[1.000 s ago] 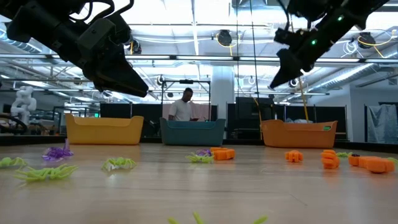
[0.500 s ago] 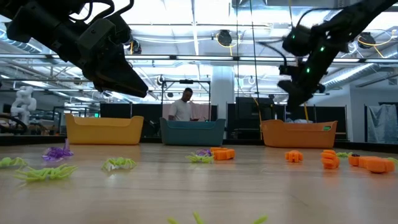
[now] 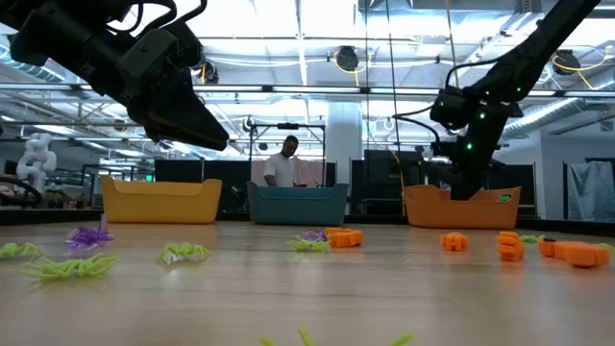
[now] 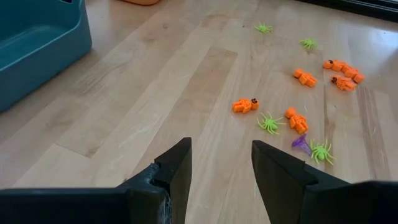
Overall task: Sort Halloween decoration
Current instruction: Put the violet witch hat toy into the orange bin, then put the green spider toy into the blue bin
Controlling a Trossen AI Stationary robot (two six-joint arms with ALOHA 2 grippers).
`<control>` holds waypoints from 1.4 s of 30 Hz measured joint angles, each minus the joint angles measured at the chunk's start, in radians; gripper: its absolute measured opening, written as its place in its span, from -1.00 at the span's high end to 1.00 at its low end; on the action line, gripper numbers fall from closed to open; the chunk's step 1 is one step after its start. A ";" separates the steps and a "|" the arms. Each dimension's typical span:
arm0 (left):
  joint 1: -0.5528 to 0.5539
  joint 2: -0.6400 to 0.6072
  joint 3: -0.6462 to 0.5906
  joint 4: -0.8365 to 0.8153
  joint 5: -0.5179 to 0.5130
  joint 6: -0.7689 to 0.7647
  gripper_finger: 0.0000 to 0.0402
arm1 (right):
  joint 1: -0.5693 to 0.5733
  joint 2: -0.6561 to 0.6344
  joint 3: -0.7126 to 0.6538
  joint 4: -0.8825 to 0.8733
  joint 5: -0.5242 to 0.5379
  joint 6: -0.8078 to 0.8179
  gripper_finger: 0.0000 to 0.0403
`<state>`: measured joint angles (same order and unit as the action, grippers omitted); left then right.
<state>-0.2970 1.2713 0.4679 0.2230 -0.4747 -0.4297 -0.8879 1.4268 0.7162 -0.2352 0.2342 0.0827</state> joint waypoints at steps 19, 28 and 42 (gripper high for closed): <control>0.000 0.000 0.000 0.000 0.000 0.020 0.17 | 0.068 -0.145 0.005 0.011 -0.062 0.037 0.34; -0.001 0.000 0.000 0.032 0.036 0.047 0.17 | 0.410 -0.472 0.006 -0.145 -0.187 0.113 0.35; -0.161 0.001 0.000 0.288 0.106 0.253 0.17 | 1.094 -0.420 0.006 -0.048 -0.181 0.145 0.35</control>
<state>-0.4579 1.2720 0.4679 0.5106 -0.3685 -0.1767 0.2057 1.0065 0.7227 -0.2829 0.0533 0.2278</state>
